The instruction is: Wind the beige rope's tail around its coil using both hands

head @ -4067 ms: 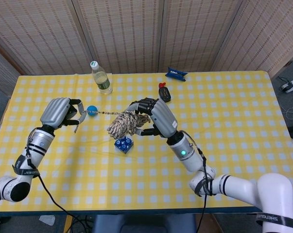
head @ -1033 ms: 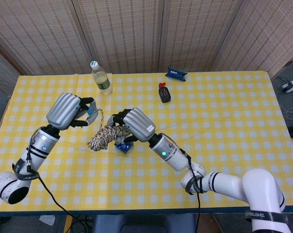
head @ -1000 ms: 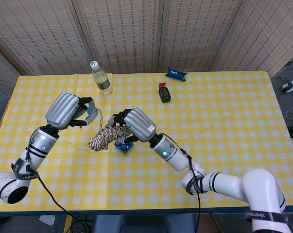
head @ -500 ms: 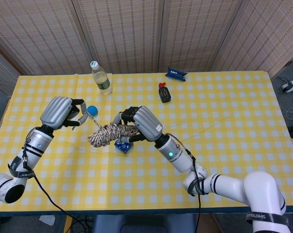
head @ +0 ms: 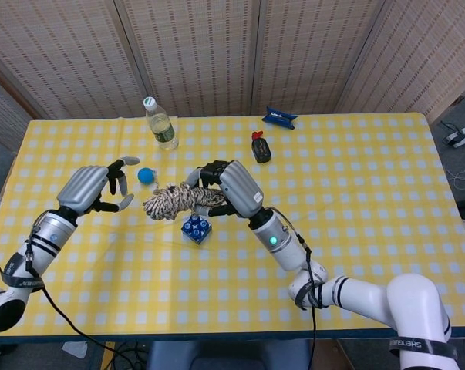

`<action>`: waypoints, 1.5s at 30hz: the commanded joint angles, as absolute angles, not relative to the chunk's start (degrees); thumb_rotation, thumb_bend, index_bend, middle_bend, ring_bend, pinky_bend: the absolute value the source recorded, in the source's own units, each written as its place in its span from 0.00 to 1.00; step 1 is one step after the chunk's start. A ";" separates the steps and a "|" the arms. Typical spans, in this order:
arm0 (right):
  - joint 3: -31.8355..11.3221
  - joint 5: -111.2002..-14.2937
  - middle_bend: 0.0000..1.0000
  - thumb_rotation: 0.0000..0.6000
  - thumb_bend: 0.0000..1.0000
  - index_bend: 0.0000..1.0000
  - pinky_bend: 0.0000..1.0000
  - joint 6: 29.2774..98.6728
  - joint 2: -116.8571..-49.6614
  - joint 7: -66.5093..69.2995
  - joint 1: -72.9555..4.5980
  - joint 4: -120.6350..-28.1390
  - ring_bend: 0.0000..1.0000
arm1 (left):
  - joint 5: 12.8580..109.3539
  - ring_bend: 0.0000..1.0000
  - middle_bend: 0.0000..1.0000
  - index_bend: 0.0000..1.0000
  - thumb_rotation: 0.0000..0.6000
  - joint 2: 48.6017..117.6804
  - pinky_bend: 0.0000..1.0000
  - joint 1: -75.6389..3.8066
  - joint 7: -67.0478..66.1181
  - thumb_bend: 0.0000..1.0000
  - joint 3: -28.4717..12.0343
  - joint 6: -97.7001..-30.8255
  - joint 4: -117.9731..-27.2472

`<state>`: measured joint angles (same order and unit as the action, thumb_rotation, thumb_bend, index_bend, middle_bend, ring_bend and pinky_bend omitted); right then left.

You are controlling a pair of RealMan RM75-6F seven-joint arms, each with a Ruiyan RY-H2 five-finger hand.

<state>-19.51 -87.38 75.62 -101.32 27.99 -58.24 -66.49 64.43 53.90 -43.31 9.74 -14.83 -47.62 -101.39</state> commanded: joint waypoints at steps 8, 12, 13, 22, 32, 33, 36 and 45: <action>-19.18 -86.75 0.76 1.00 0.22 0.92 0.58 76.19 -98.70 27.65 -56.02 -68.62 0.59 | 65.18 0.22 0.18 0.00 0.91 53.64 0.35 -40.63 12.25 0.35 -13.22 -47.85 -99.43; -18.38 -86.86 0.76 1.00 0.22 0.92 0.58 76.66 -96.44 27.06 -54.26 -70.20 0.59 | 64.19 0.22 0.18 0.04 1.00 55.58 0.35 -38.31 6.98 0.34 -12.03 -53.47 -97.06; -18.16 -86.87 0.76 1.00 0.23 0.92 0.58 76.74 -95.89 26.91 -53.81 -70.60 0.59 | 63.83 0.22 0.18 0.06 1.00 56.19 0.35 -37.75 5.46 0.34 -11.73 -54.90 -96.48; -16.74 -86.49 0.76 1.00 0.25 0.92 0.58 77.52 -90.86 25.41 -49.71 -74.45 0.59 | 63.34 0.22 0.18 0.11 1.00 60.77 0.32 -31.35 -5.19 0.34 -8.07 -66.20 -91.64; -16.01 -86.26 0.76 1.00 0.26 0.92 0.58 77.67 -87.71 24.24 -46.97 -77.12 0.59 | 68.81 0.22 0.18 0.15 1.00 65.26 0.30 -21.52 -9.42 0.33 -4.35 -80.92 -89.12; -15.97 -86.26 0.76 1.00 0.26 0.92 0.58 77.76 -87.56 24.24 -46.75 -77.31 0.59 | 69.47 0.22 0.18 0.15 1.00 65.73 0.30 -20.67 -9.73 0.33 -3.91 -82.02 -88.97; -15.77 -86.32 0.76 1.00 0.26 0.92 0.58 77.91 -87.19 24.21 -46.10 -77.59 0.59 | 71.46 0.22 0.18 0.16 1.00 66.81 0.30 -18.08 -10.25 0.33 -2.66 -85.07 -88.75; -15.71 -86.27 0.76 1.00 0.26 0.92 0.58 78.07 -86.96 24.40 -44.88 -77.78 0.59 | 76.01 0.22 0.18 0.17 1.00 67.54 0.29 -12.11 -12.86 0.33 0.09 -90.84 -90.74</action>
